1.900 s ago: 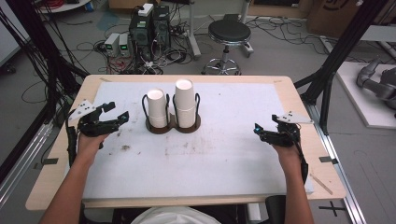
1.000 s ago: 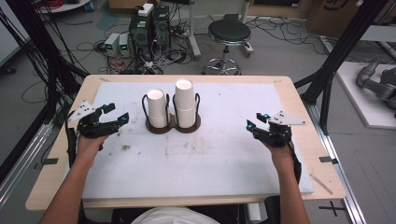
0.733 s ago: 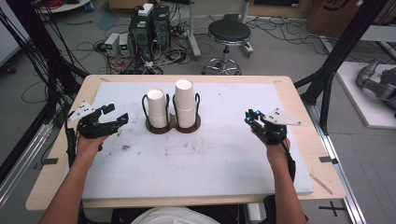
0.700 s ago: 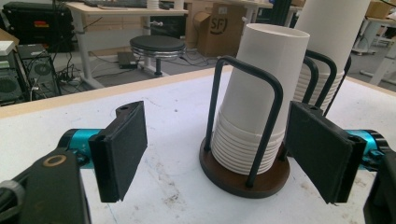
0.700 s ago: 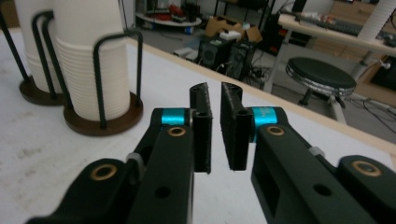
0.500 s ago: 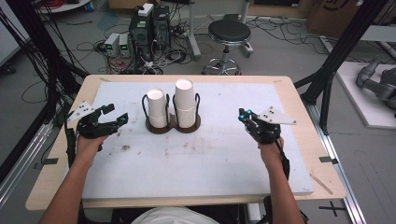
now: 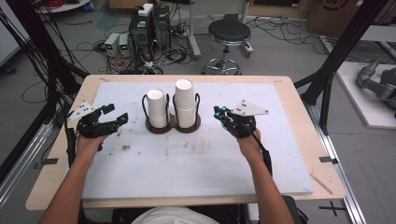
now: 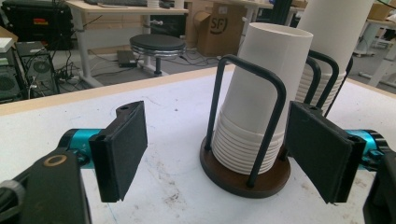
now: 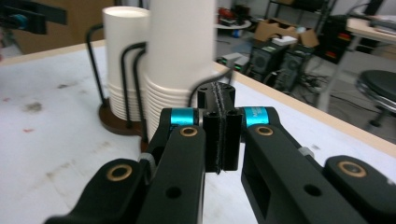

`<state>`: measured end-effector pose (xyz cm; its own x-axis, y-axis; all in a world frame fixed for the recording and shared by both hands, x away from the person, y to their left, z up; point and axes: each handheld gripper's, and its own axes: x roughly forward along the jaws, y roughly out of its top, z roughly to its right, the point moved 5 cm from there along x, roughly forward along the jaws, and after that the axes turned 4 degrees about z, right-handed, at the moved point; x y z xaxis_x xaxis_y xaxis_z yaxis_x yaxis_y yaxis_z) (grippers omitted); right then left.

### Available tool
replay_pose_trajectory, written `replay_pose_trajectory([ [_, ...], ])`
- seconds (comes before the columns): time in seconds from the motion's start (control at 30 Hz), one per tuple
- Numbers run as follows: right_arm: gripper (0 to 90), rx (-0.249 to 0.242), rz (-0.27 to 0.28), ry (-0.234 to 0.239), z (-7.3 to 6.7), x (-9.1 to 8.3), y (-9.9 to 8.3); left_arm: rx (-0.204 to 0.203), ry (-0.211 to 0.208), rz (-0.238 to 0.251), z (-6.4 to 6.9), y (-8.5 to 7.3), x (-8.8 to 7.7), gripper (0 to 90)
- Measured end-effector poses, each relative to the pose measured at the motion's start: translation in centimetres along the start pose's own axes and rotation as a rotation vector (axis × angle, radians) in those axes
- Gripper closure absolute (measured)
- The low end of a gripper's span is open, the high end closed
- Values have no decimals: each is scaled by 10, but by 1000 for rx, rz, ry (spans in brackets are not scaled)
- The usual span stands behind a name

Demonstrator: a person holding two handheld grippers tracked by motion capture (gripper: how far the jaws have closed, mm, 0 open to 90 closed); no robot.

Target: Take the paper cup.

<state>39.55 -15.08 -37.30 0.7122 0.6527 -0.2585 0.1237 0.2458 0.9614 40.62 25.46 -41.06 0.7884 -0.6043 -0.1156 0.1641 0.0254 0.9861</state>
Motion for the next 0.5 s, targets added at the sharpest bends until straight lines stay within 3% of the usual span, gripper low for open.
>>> replay_pose_trajectory([
  [0.2,900,-2,20,68,-19,24,10,-8,4,2,-1,0,0,217],
  [0.5,900,5,18,126,-37,47,14,-10,3,0,-3,0,-2,218],
])
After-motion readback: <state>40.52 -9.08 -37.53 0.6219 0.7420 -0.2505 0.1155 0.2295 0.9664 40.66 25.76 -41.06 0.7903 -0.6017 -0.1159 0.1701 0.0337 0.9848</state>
